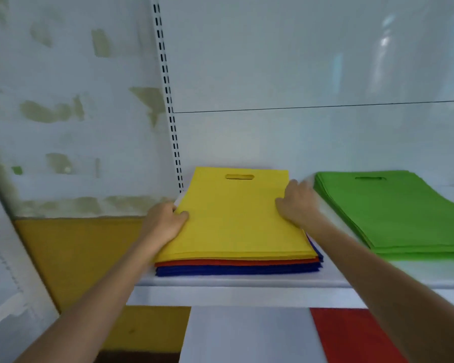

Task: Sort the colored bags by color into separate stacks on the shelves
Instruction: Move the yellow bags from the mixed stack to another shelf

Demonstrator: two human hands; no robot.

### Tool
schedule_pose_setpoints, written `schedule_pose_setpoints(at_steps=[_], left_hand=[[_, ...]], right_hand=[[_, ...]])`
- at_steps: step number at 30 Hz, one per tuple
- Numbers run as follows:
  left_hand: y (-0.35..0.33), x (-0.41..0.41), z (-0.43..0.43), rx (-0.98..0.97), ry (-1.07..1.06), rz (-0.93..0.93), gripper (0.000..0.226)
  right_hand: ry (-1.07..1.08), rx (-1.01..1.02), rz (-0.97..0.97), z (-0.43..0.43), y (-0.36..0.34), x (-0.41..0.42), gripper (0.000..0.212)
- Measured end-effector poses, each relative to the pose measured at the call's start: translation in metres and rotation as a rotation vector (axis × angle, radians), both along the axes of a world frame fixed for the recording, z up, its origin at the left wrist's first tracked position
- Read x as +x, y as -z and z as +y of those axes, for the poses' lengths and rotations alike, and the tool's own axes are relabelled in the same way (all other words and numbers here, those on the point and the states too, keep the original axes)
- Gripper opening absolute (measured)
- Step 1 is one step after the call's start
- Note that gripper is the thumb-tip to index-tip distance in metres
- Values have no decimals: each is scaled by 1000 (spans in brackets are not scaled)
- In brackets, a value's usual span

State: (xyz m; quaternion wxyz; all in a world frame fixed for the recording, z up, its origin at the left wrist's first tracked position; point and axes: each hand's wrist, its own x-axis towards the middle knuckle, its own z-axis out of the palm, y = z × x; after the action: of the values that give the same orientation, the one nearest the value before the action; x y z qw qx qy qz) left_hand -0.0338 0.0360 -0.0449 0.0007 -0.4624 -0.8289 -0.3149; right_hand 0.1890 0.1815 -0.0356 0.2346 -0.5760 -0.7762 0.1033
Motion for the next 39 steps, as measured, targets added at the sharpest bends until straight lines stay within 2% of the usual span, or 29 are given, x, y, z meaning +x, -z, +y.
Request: schedule_pose_setpoints(at_steps=[3,6,8,10,13,18,22,28,33,39], left_hand=[[8,-3,4,149,19,8,21],[10,-7,3,259,38,53,24],[13,-6,2,299,44,44,23],[15,-5,2,316,33,22,18],[13,-5,1,300,16,46,13],[11,-1,-6,291,-32,190,13],[8,4,-12,301,-44,311,13],[-1,6,-14,315,1,476,17],[-23,21,-6,328,139,395,19],[-51,127,35,383,353,219,27]], right_hand=[[93,-16,89,-6,13,-1,37],[114,54,133,-6,12,-1,26],[137,53,182,-5,14,0,18],[189,19,218,-8,16,1,22],[224,29,137,-12,13,1,23],[124,169,117,-17,9,-3,21],[6,347,9,-17,8,-7,19],[-85,507,8,-22,2,-1,25],[-181,435,241,-25,-21,29,34],[-30,447,289,-29,-37,154,38]])
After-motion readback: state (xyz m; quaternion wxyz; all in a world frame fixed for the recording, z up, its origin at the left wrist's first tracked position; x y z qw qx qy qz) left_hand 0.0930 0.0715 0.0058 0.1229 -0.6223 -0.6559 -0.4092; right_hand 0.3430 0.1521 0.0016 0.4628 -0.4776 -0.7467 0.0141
